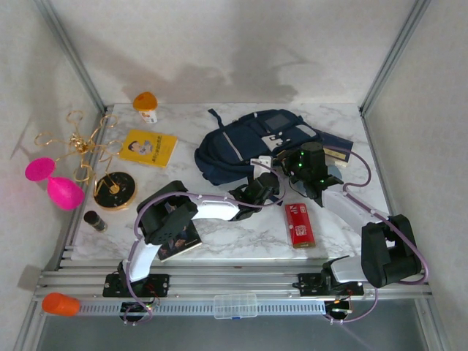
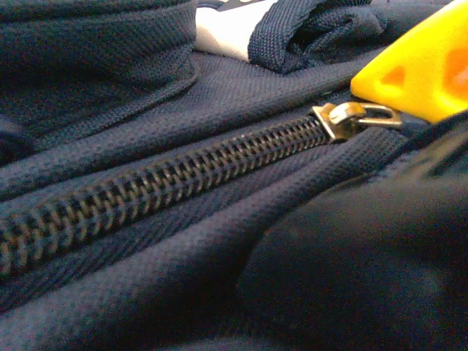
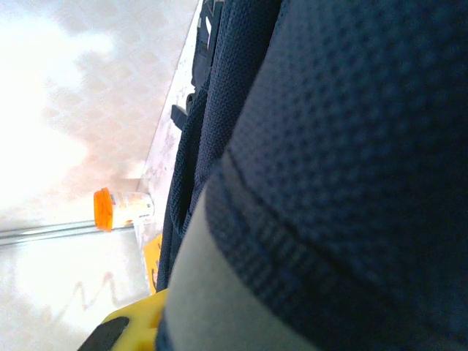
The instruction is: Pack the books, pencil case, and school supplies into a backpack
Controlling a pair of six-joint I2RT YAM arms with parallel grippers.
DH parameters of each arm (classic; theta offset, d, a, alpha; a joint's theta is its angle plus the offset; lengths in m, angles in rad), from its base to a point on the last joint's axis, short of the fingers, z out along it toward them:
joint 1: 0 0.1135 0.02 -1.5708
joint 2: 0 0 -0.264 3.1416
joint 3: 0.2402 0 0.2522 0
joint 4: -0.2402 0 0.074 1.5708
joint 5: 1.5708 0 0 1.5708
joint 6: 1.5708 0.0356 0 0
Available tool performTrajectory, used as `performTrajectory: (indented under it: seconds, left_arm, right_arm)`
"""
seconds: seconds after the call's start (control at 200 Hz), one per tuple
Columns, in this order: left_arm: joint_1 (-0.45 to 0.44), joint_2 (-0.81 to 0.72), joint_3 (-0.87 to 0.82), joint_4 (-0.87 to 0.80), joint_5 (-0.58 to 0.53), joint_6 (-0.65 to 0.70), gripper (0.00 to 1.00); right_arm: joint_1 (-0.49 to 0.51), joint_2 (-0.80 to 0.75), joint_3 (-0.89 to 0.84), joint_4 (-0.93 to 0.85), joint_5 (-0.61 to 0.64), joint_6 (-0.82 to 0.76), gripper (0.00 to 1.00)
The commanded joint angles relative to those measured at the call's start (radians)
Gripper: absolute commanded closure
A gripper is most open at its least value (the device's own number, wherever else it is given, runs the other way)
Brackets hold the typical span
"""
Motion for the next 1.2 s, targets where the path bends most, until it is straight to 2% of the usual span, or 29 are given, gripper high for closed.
performTrajectory:
  seconds: [0.0, 0.02, 0.285, 0.491, 0.656, 0.861, 0.941, 1.026, 1.126, 1.196]
  left_arm:
    - [0.010, -0.033, 0.005, 0.036, 0.026, 0.025, 0.98]
    - [0.010, -0.038, 0.002, 0.036, 0.028, 0.025, 1.00]
    - [0.011, -0.121, -0.057, 0.016, 0.079, -0.018, 1.00]
    - [0.041, -0.211, -0.161, 0.034, 0.285, 0.027, 1.00]
    - [0.074, -0.292, -0.263, 0.064, 0.387, 0.047, 1.00]
    - [0.118, -0.318, -0.289, 0.049, 0.525, 0.062, 1.00]
    - [0.106, -0.288, -0.235, 0.002, 0.490, 0.048, 1.00]
    - [0.079, -0.256, -0.231, 0.079, 0.449, 0.042, 1.00]
    - [0.060, -0.198, -0.193, 0.122, 0.395, 0.039, 0.85]
    - [0.059, -0.160, -0.153, 0.117, 0.358, 0.037, 0.80]
  right_arm:
    - [0.016, -0.029, 0.013, 0.046, -0.015, -0.004, 1.00]
    - [0.016, -0.029, 0.015, 0.045, -0.014, -0.006, 1.00]
    - [0.007, -0.032, 0.045, 0.018, -0.014, -0.039, 1.00]
    - [-0.007, -0.027, 0.081, -0.011, -0.043, -0.073, 1.00]
    - [-0.017, -0.024, 0.097, -0.025, -0.065, -0.083, 1.00]
    - [-0.016, -0.022, 0.105, -0.023, -0.075, -0.078, 1.00]
    - [-0.017, -0.027, 0.096, -0.018, -0.080, -0.048, 1.00]
    - [-0.013, -0.033, 0.081, 0.003, -0.076, -0.018, 1.00]
    - [-0.003, -0.032, 0.080, 0.009, -0.076, -0.002, 1.00]
    - [0.001, -0.030, 0.085, 0.004, -0.083, 0.002, 1.00]
